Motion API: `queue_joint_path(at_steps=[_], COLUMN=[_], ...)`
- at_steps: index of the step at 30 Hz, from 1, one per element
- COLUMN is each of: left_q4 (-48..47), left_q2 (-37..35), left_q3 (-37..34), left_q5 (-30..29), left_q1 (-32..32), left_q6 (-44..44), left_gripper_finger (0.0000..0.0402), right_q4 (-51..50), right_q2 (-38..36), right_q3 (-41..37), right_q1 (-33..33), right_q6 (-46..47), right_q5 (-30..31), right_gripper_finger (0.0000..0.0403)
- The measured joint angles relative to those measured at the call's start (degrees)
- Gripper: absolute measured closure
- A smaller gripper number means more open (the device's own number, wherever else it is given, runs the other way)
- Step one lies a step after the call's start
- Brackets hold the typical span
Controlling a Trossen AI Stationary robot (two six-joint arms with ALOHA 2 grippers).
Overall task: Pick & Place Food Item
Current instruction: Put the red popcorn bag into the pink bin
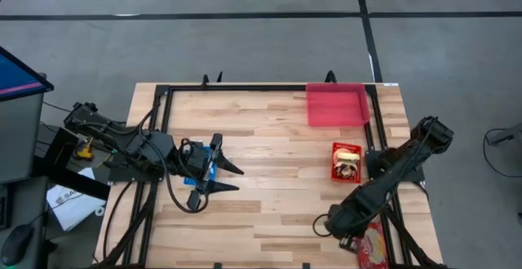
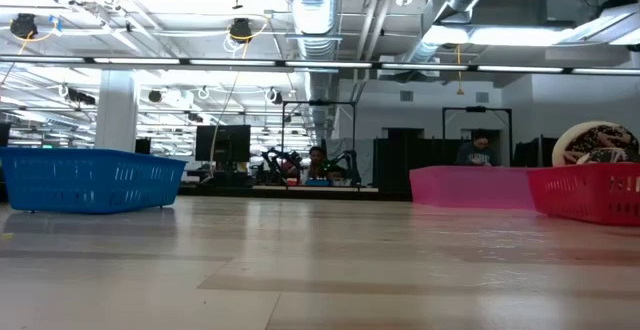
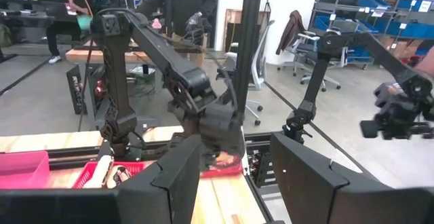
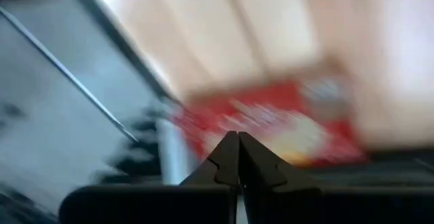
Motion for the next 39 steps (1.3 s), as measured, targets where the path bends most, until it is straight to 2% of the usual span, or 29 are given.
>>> queue_joint_path(at_steps=[2, 6, 8, 11, 15, 17, 19, 22, 26, 28, 30, 34, 36, 39], left_q4=[-0.09, -0.22, -0.24, -0.25, -0.27, -0.43, -0.63, -1.45, -1.65, -1.43, -1.33, -1.03, -1.0, -1.05], left_q2=[0.0, 0.0, 0.0, 0.0, 0.0, 0.0, 0.0, 0.0, 0.0, 0.0, 0.0, 0.0, 0.0, 0.0], left_q3=[0.0, 0.0, 0.0, -0.02, -0.02, -0.02, -0.02, -0.06, -0.09, -0.09, -0.09, -0.09, -0.09, -0.09], left_q5=[-0.13, -1.08, -1.7, -1.71, -1.3, -1.23, -1.21, -1.17, -1.12, -1.13, -1.12, -1.17, -1.24, -1.15], left_q1=[-0.29, -1.03, -1.46, -1.5, -1.5, -1.5, -1.51, -1.74, -1.73, -1.42, -0.8, 0.13, 0.21, 0.2], left_q6=[0.0, 0.02, 0.27, 0.35, 0.42, 0.42, 0.49, 1.95, 3.93, 5.14, 6.1, 6.37, 6.38, 6.41], left_gripper_finger=[0.0228, 0.0228, 0.0228, 0.0228, 0.0228, 0.0228, 0.0228, 0.0228, 0.0228, 0.0228, 0.0228, 0.0228, 0.0228, 0.0228], right_q4=[5.64, 16.9, 19.77, 23.6, 34.73, 37.63, 30.58, 6.34, -22.52, -31.08, -35.19, -33.21, -32.04, -33.2], right_q2=[-0.02, 0.85, 2.45, 5.36, 10.08, 11.72, 12.58, 13.13, 15.55, 17.42, 19.68, 23.63, 26.13, 29.24], right_q3=[1.75, 3.71, 3.94, 3.89, 3.89, 4.12, 5.48, 11.89, 23.62, 29.01, 32.27, 33.61, 33.57, 33.53], right_q1=[0.0, -0.05, -0.11, 0.01, 1.2, 1.76, 3.24, 7.0, 8.67, 7.6, 6.19, 4.82, 4.78, 4.81], right_q6=[6.16, 23.6, 31.74, 36.76, 40.54, 43.7, 48.72, 56.98, 58.56, 58.18, 57.21, 54.65, 53.7, 53.2], right_q5=[3.69, 16.12, 20.41, 22.41, 21.6, 17.65, 15.33, 14.37, 10.09, 10.39, 11.34, 11.59, 9.79, 3.6], right_gripper_finger=[0.0403, 0.0403, 0.0403, 0.0403, 0.0403, 0.0403, 0.0403, 0.0403, 0.0403, 0.0402, 0.0396, 0.0366, 0.0342, 0.0301])
